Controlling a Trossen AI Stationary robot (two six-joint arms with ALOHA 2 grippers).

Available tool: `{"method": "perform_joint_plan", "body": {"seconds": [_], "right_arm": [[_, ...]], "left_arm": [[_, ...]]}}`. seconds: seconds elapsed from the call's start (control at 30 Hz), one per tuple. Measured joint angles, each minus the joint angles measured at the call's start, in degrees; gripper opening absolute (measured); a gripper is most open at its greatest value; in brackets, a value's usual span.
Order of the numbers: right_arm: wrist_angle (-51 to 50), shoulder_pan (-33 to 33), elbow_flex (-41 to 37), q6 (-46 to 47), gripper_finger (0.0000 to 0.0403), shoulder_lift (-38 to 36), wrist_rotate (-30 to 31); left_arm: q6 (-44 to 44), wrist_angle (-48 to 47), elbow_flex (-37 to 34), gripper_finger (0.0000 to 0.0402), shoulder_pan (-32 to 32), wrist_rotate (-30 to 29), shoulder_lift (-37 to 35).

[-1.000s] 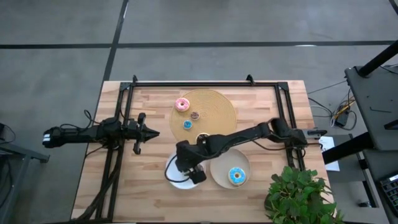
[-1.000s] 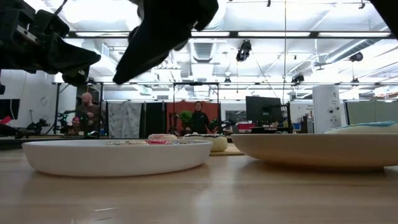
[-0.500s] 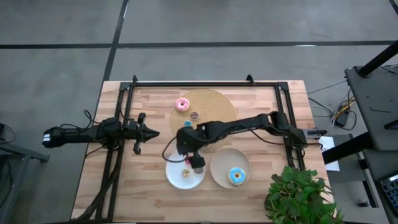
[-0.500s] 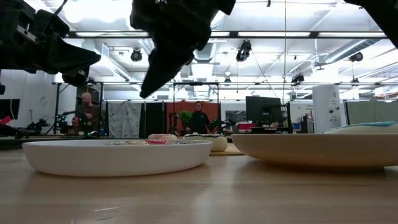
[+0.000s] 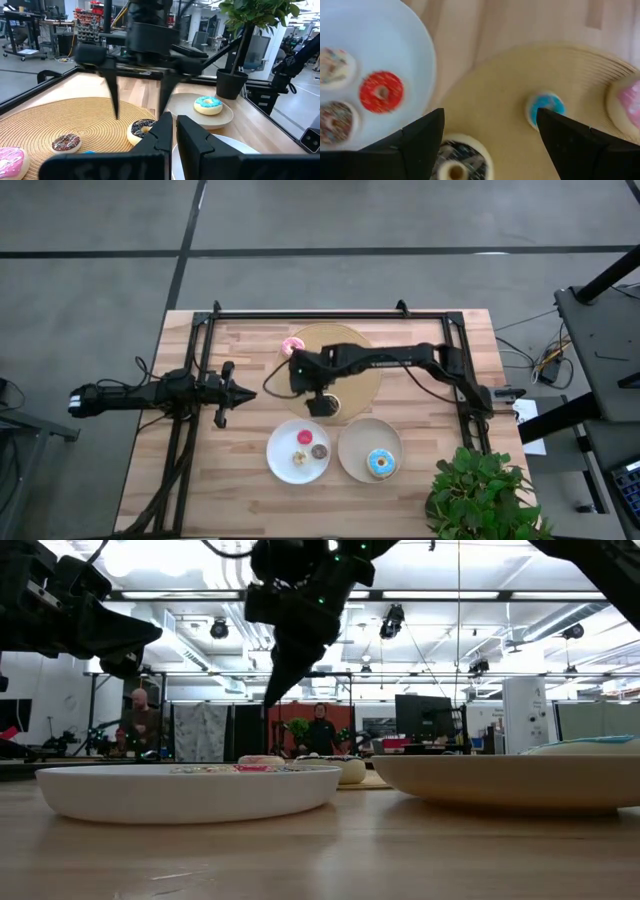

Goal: Pick & Place donuts
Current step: Put the big pink donut on the brown plate

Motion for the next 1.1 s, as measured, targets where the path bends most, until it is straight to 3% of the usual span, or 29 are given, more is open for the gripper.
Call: {"method": "perform_joint_plan", "body": {"seconds": [0.47,1.1], "right_arm": [[-1.24,-5.76,0.00,-2.14,0.0297,-1.65,-0.06],[-1.27,-6.13,0.04,5.07,0.0290,-1.65,-0.02]], "left_arm": [[0.00,0.00,0.00,0.0000,-0.01,0.02,-0.01],[0.00,0.00,0.00,0.0000,-0.02,0.02,-0.02]]}}
